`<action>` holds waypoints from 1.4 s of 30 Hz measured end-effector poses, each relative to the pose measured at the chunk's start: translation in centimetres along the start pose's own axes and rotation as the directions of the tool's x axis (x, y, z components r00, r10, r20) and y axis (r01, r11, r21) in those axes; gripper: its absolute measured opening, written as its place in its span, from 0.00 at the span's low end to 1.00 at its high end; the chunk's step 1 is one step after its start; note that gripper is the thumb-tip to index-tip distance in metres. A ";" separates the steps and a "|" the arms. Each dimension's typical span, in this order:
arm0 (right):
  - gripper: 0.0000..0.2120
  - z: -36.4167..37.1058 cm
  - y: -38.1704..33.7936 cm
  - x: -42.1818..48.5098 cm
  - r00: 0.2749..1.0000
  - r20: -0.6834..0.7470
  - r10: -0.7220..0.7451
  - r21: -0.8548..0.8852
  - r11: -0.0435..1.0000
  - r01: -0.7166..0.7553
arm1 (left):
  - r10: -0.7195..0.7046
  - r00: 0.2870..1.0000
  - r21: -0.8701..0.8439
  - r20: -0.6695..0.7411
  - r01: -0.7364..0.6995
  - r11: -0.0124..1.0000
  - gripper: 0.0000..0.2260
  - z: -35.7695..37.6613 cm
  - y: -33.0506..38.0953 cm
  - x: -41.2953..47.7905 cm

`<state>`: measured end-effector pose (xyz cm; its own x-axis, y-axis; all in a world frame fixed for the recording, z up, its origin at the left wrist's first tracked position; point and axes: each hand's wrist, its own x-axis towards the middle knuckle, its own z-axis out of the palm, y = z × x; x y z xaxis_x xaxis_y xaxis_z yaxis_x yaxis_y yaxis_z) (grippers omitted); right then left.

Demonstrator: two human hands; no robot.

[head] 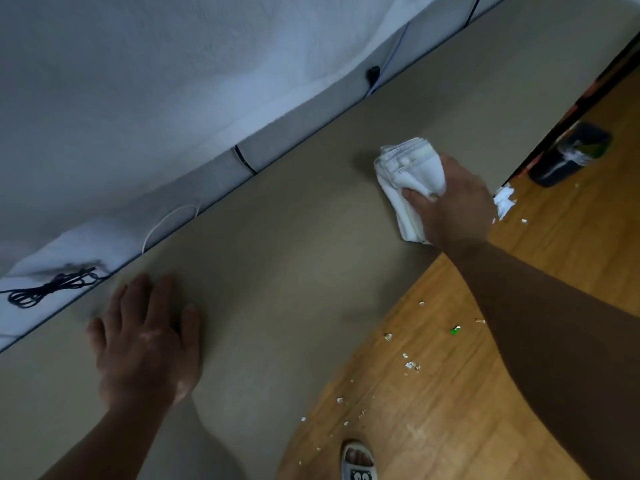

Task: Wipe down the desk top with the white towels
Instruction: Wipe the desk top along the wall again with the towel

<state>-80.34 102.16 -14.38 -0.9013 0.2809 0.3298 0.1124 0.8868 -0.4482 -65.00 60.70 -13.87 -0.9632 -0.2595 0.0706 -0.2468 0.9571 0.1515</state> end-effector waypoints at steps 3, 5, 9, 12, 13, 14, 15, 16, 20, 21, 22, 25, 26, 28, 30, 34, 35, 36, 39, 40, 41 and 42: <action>0.28 -0.2 -3.0 -3.2 0.995 -0.016 0.096 0.006 0.995 -0.096 | -0.018 0.999 0.023 0.046 0.017 1.000 0.28 -0.1 0.2 0.1; 0.29 -0.7 -6.1 -7.8 0.997 -0.004 0.079 0.029 0.996 -0.079 | -0.038 0.995 0.037 0.088 0.034 0.999 0.29 -0.3 0.4 0.1; 0.27 -3.2 -12.2 -18.5 0.991 0.069 -0.114 0.186 0.977 0.100 | -0.130 0.986 0.043 0.102 0.126 0.991 0.29 -1.0 2.0 0.8; 0.29 -3.7 -11.7 -20.5 0.957 0.110 -0.268 0.195 0.950 0.243 | 0.012 0.987 0.152 0.161 -0.037 0.988 0.27 -0.4 4.6 1.4; 0.30 -3.5 -10.5 -19.4 0.951 0.117 -0.287 0.181 0.948 0.264 | 0.079 0.981 0.170 0.180 -0.110 0.979 0.27 0.0 5.5 1.7; 0.31 -3.3 -9.2 -18.1 0.949 0.119 -0.292 0.163 0.949 0.271 | 0.122 0.979 0.144 0.160 -0.146 0.979 0.27 0.4 6.3 1.9; 0.31 -3.1 -7.9 -16.5 0.953 0.109 -0.283 0.141 0.953 0.267 | 0.154 0.981 0.088 0.119 -0.165 0.982 0.27 0.8 7.1 2.3; 0.30 -3.0 -6.6 -14.7 0.961 0.099 -0.259 0.118 0.962 0.247 | 0.158 0.985 0.037 0.071 -0.161 0.986 0.28 1.0 7.8 2.7; 0.29 -2.1 -2.5 -8.2 0.978 0.087 -0.189 0.039 0.982 0.187 | 0.108 0.991 0.016 0.073 -0.110 0.994 0.32 1.6 9.3 5.0; 0.29 -1.8 -1.5 -6.6 0.980 0.084 -0.181 0.024 0.983 0.180 | 0.102 0.992 0.015 0.080 -0.104 0.995 0.32 1.8 9.4 5.5; 0.29 -1.5 -0.6 -5.0 0.982 0.085 -0.169 0.012 0.986 0.168 | 0.099 0.992 0.015 0.078 -0.100 0.995 0.32 1.9 9.4 5.8; 0.30 -0.6 1.5 -0.8 0.987 0.064 -0.148 -0.009 0.989 0.149 | 0.099 0.991 0.049 0.089 -0.104 0.993 0.32 2.1 9.3 6.0; 0.30 -0.4 2.0 0.5 0.988 0.048 -0.148 -0.008 0.989 0.149 | 0.101 0.990 0.056 0.097 -0.106 0.993 0.32 2.1 9.3 5.9; 0.30 0.0 2.6 3.2 0.992 0.042 -0.120 -0.007 0.993 0.121 | 0.091 0.989 0.051 0.115 -0.097 0.994 0.33 1.9 9.3 5.9; 0.30 0.5 2.4 5.3 0.997 0.036 -0.064 -0.016 0.998 0.064 | 0.074 0.990 0.048 0.117 -0.080 0.996 0.34 1.8 9.4 5.9; 0.27 1.5 0.1 6.3 0.997 -0.036 0.075 -0.065 0.995 -0.077 | 0.058 0.988 0.058 0.143 -0.067 0.996 0.34 1.9 9.5 6.0; 0.25 1.6 -0.9 5.6 0.995 -0.034 0.089 -0.069 0.993 -0.091 | 0.061 0.988 0.058 0.143 -0.070 0.996 0.34 1.9 9.5 6.1; 0.24 1.6 -1.9 4.6 0.996 -0.024 0.086 -0.071 0.994 -0.088 | 0.065 0.988 0.059 0.143 -0.074 0.995 0.34 1.9 9.5 6.1; 0.22 1.7 -5.7 -0.3 1.000 0.014 -0.003 -0.048 0.999 0.004 | 0.073 0.988 0.061 0.139 -0.082 0.995 0.33 1.8 9.7 6.2; 0.23 1.6 -7.3 -2.5 0.999 0.017 -0.051 -0.029 0.998 0.051 | 0.073 0.988 0.059 0.134 -0.082 0.995 0.33 1.8 9.7 6.2; 0.25 1.3 -9.0 -4.6 0.994 0.035 -0.101 -0.002 0.995 0.101 | 0.073 0.989 0.056 0.130 -0.081 0.995 0.33 1.8 9.6 6.2; 0.26 1.1 -10.5 -6.5 0.986 0.068 -0.154 0.033 0.988 0.152 | 0.073 0.989 0.052 0.129 -0.081 0.995 0.33 1.8 9.6 6.2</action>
<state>-76.12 90.68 -12.71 -0.9343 0.1151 0.3374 -0.0401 0.9065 -0.4203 -73.50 68.51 -13.71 -0.9844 -0.1699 -0.0459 -0.1736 0.9804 0.0934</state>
